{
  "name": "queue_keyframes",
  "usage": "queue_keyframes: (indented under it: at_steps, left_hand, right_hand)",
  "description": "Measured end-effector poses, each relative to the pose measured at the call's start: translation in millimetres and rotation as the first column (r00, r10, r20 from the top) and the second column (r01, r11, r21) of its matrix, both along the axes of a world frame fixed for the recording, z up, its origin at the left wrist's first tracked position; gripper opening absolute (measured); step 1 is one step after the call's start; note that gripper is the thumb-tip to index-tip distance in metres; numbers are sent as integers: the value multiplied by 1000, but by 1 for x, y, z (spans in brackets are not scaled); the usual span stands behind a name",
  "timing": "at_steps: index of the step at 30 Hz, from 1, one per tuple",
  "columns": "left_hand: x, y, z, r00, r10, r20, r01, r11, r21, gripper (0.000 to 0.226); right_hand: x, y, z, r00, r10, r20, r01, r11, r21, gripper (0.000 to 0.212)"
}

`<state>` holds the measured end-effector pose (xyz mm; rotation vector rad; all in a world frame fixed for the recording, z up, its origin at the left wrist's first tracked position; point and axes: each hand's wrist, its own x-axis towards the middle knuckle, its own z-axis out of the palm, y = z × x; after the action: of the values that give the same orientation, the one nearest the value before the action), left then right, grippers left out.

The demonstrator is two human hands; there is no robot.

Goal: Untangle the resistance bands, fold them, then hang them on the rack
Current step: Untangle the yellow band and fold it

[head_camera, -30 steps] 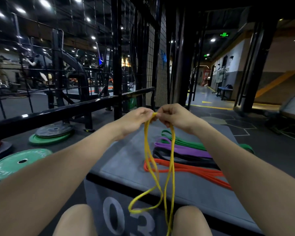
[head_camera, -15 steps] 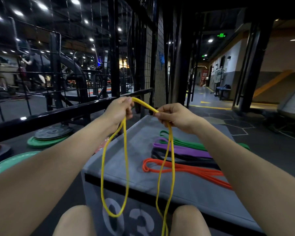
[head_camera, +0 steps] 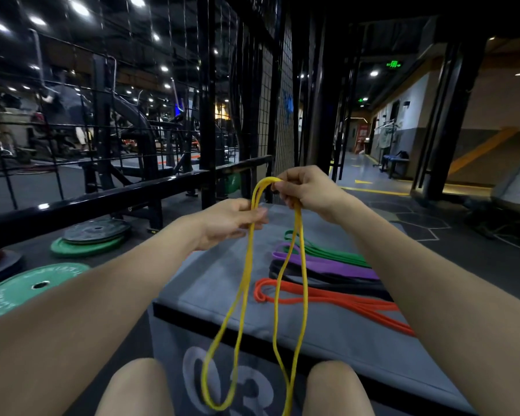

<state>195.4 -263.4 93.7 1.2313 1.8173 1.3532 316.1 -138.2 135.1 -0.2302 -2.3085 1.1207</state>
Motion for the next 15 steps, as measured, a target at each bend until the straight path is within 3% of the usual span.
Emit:
queue_keyframes:
  at_steps: [9, 15]
  left_hand:
    - [19, 28, -16, 995, 29, 91, -40, 991, 124, 11]
    - [21, 38, -26, 997, 58, 47, -60, 996, 60, 14]
  right_hand:
    - [-4, 7, -7, 996, 1, -92, -9, 997, -82, 13]
    - [-5, 12, -9, 999, -33, 3, 32, 997, 73, 15]
